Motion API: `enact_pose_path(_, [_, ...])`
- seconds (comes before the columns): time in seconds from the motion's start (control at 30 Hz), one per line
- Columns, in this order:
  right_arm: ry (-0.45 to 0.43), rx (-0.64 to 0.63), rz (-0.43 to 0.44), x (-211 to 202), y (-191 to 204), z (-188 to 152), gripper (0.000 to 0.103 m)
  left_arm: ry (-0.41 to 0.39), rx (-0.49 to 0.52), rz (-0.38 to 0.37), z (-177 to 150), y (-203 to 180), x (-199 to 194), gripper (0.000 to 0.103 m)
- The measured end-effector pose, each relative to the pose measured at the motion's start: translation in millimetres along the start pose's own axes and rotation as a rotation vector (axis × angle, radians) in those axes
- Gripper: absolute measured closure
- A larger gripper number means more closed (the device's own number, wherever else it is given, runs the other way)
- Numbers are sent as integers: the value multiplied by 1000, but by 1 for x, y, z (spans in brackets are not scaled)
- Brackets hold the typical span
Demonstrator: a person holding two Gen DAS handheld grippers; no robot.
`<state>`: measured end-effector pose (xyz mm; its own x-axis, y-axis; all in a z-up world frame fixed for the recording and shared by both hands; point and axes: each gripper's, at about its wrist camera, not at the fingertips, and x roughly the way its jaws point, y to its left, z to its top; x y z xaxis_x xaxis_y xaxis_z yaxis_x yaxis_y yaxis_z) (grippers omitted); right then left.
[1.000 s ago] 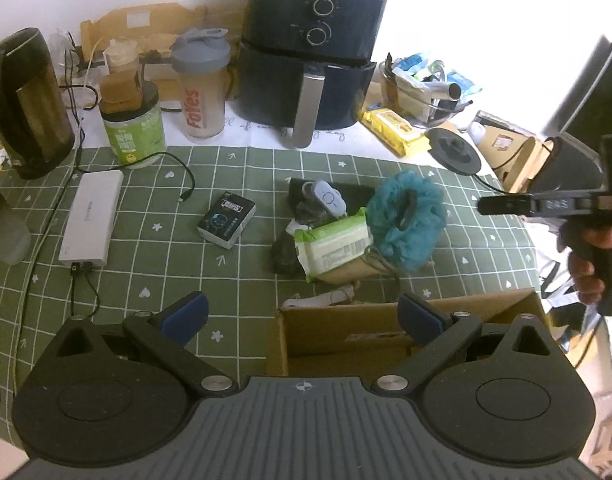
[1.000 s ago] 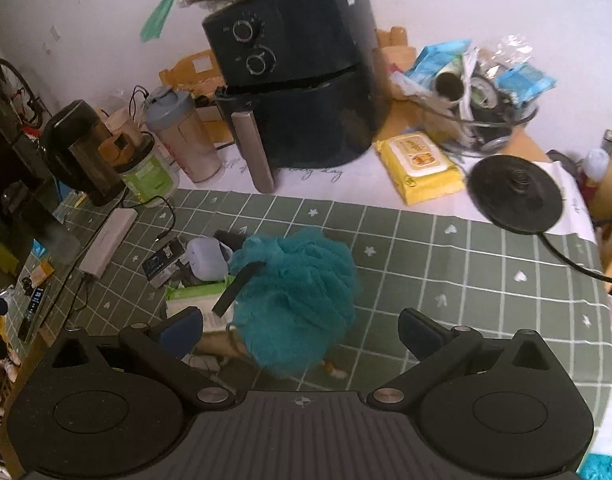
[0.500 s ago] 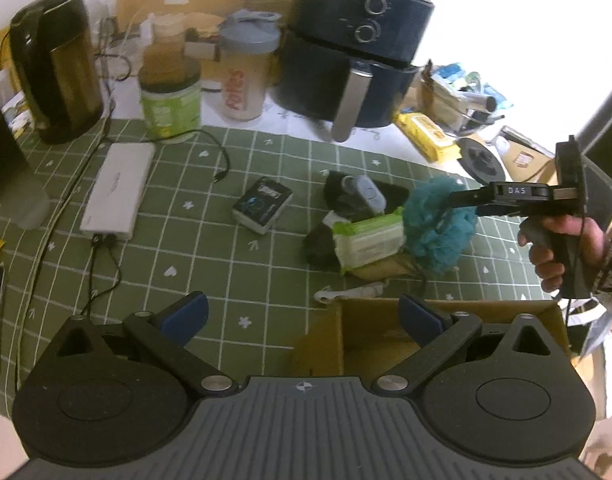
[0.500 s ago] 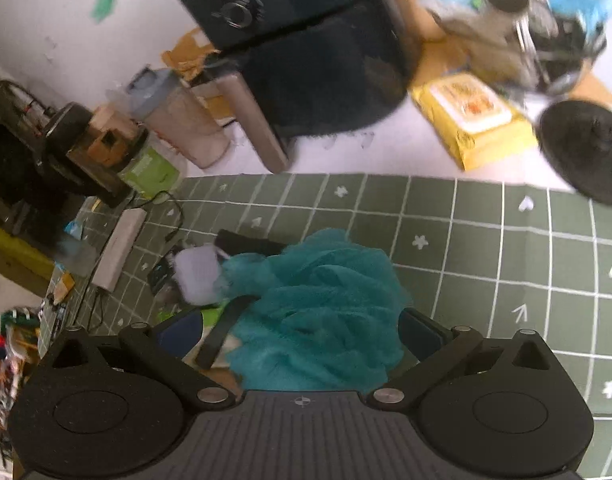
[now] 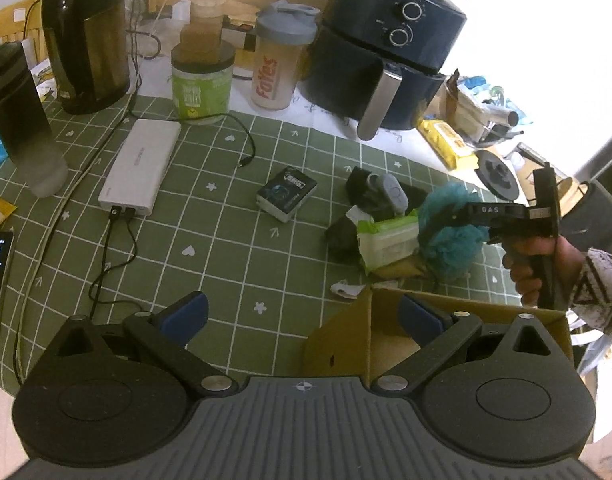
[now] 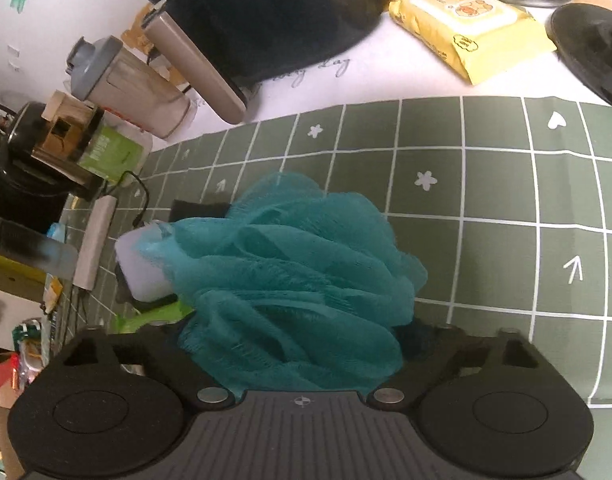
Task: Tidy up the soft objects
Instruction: 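Close the right gripper on the teal mesh sponge and lift it, then grasp the black cartoon tissue pack with the left gripper while right holds sponge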
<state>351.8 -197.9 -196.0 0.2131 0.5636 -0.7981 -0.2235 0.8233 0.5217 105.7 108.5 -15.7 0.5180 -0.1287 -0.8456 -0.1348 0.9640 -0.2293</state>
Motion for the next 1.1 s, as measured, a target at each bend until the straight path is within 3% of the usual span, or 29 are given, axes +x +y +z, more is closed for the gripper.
enact_pose_path(0.07, [-2,-11,4,-4,3,1,27,-5,1,-5,2,0,0,0])
enact_pose_path(0.17, [-12,-30,8,-14,7,1,31,-13,11,-10,6,-1,1,0])
enact_pose_path(0.43, [-134,-48,36,-67,16,-3,32,-56,48,-49,18,-5,2,0])
enact_pose_path(0.7, [-262,-84,-17,-121,30,-14,32,-107,99,-56,39,-4,14,0])
enact_pose_path(0.87, [-320,-83,-56,-149,36,-29,32,-123,161,-68,53,-4,33,0])
enact_pose_path(1.1, [-350,-79,-103,-170,45,-53,32,-83,252,-62,69,-5,80,0])
